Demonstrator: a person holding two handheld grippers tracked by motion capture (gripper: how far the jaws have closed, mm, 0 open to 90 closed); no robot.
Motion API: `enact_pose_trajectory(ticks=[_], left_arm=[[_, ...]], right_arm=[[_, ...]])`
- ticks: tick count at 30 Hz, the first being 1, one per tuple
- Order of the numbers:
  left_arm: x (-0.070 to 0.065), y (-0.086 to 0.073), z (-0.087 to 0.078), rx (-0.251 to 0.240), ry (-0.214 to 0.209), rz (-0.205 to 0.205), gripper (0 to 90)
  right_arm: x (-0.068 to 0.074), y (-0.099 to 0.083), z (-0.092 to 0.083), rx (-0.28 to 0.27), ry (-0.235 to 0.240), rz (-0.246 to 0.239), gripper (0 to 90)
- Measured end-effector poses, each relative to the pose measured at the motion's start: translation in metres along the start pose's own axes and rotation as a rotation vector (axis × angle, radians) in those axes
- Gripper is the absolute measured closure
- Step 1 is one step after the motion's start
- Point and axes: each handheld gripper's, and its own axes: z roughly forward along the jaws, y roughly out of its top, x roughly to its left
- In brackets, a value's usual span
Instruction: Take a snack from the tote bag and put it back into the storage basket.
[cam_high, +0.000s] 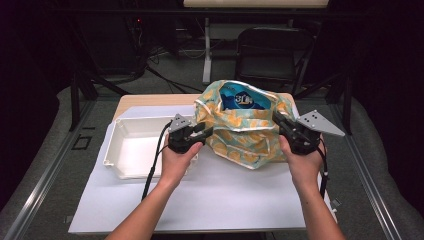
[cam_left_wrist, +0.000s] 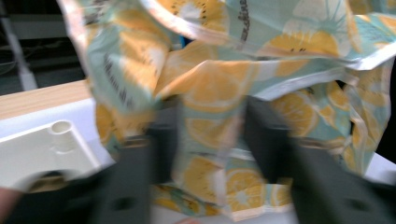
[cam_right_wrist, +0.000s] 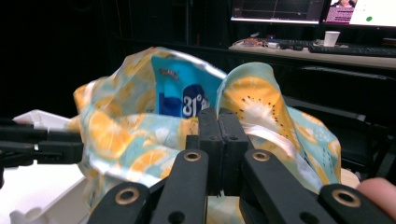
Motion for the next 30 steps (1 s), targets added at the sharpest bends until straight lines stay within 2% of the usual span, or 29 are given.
enact_pose_trajectory(ticks=[1, 2, 3, 7, 10, 12, 13, 14, 15, 17, 18, 19, 20, 22, 24, 25, 26, 27, 28, 29, 30], left_arm=[[0.001, 0.001, 0.0, 0.024, -0.014, -0.001, 84.3], [0.002, 0.002, 0.001, 0.039, -0.025, -0.011, 84.3], [0.003, 0.002, 0.001, 0.047, -0.031, -0.013, 90.0], [0.007, 0.001, 0.003, 0.12, -0.011, 0.009, 90.0], [0.01, -0.003, 0.003, 0.153, 0.005, 0.006, 90.0], [0.014, -0.005, 0.001, 0.139, 0.016, -0.013, 90.0], [0.016, -0.006, -0.002, 0.116, 0.016, -0.039, 90.0], [0.019, -0.007, -0.006, 0.073, 0.006, -0.065, 90.0], [0.02, -0.007, -0.008, 0.044, 0.004, -0.076, 79.4], [0.02, -0.007, -0.01, -0.001, 0.026, -0.065, 56.2], [0.021, -0.006, -0.011, -0.014, 0.016, -0.063, 45.0], [0.021, -0.005, -0.01, -0.027, 0.004, -0.072, 37.7], [0.021, -0.004, -0.008, -0.026, 0.005, -0.08, 28.6], [0.025, 0.0, -0.005, -0.003, 0.041, -0.102, 14.2], [0.028, 0.003, -0.003, 0.005, 0.08, -0.135, 16.8], [0.03, 0.004, 0.0, 0.015, 0.061, -0.146, 16.2], [0.03, 0.004, 0.002, 0.023, 0.01, -0.138, 16.2], [0.03, 0.004, 0.004, 0.026, -0.01, -0.117, 16.3], [0.027, 0.005, 0.005, 0.013, -0.009, -0.093, 17.1], [0.025, 0.006, 0.005, 0.012, -0.004, -0.086, 24.4], [0.023, 0.007, 0.006, 0.011, -0.006, -0.081, 38.7]], right_arm=[[-0.003, 0.003, 0.004, -0.009, 0.005, 0.004, 90.0], [-0.003, 0.003, 0.004, -0.009, 0.005, 0.004, 90.0], [-0.005, 0.006, 0.007, -0.013, 0.011, 0.004, 90.0], [-0.008, 0.014, 0.017, -0.025, 0.023, -0.003, 90.0], [-0.013, 0.019, 0.025, -0.023, -0.005, 0.009, 90.0], [-0.017, 0.022, 0.028, -0.021, -0.017, 0.015, 90.0], [-0.018, 0.022, 0.03, -0.017, -0.02, 0.019, 90.0], [-0.018, 0.021, 0.03, -0.009, -0.019, 0.023, 90.0], [-0.018, 0.02, 0.031, -0.001, -0.016, 0.017, 90.0], [-0.017, 0.017, 0.032, 0.008, -0.01, 0.005, 90.0], [-0.017, 0.016, 0.032, 0.012, -0.013, 0.004, 90.0], [-0.017, 0.015, 0.032, 0.015, -0.01, 0.01, 90.0], [-0.017, 0.014, 0.031, 0.014, -0.013, 0.015, 90.0], [-0.018, 0.013, 0.029, 0.014, -0.01, 0.017, 89.6], [-0.018, 0.013, 0.029, 0.015, -0.01, 0.018, 89.5], [-0.018, 0.013, 0.029, 0.013, -0.009, 0.016, 89.3], [-0.017, 0.014, 0.029, 0.015, -0.009, 0.014, 89.1], [-0.017, 0.013, 0.029, 0.016, -0.008, 0.013, 89.0], [-0.016, 0.013, 0.03, 0.015, -0.006, 0.015, 89.0], [-0.016, 0.013, 0.031, 0.023, -0.003, 0.014, 89.0], [-0.015, 0.012, 0.032, 0.026, -0.002, 0.009, 89.0]])
